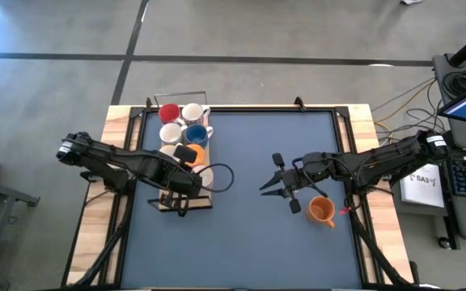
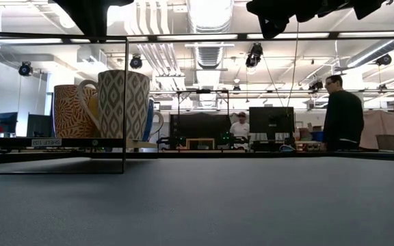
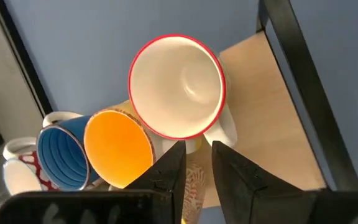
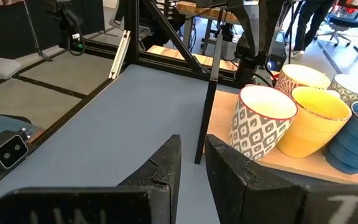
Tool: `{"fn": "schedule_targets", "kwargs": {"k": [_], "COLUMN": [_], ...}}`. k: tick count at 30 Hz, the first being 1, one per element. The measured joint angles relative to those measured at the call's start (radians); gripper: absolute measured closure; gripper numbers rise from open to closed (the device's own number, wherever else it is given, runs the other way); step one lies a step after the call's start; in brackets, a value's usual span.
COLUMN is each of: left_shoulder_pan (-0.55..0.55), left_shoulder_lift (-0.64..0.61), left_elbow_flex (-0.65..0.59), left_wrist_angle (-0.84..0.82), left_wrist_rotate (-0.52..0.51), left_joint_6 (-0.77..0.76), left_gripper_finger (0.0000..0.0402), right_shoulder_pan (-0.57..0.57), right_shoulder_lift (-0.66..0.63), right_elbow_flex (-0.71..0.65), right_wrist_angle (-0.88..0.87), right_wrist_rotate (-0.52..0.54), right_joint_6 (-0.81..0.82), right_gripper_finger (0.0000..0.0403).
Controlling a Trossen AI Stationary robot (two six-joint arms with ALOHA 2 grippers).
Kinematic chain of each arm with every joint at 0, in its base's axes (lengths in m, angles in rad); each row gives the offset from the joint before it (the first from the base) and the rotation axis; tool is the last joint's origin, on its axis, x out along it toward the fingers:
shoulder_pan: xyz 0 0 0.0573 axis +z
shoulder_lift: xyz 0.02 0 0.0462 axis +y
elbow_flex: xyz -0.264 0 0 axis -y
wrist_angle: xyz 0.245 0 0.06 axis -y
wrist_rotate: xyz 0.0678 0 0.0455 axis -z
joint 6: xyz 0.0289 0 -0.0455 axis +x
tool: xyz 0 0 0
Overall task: Place coffee mugs
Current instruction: Put the gray patterned mug on the shelf
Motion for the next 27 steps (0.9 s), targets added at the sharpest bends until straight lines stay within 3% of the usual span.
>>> {"fn": "schedule_targets", "kwargs": {"k": [11,27], "left_shoulder_pan": [0.017,0.047], "left_shoulder_lift": [0.001,0.039], "left_elbow_flex": [-0.039,-0.091], "left_wrist_angle": [0.067,0.094], "left_wrist_rotate": [0.006,0.045], "left_joint_6": [0.125,0.175], "left_gripper_finger": [0.0342,0.0342], "right_shoulder_pan": [0.0,0.0], "right_shoulder_lift": [0.0,0.0], "right_elbow_flex": [0.0,0.0], "right_wrist_angle": [0.004,0.002], "right_wrist_rotate": [0.0,0.0], "right_joint_6": [0.002,0.003], "right_gripper_finger": [0.0341,0.0337]}}
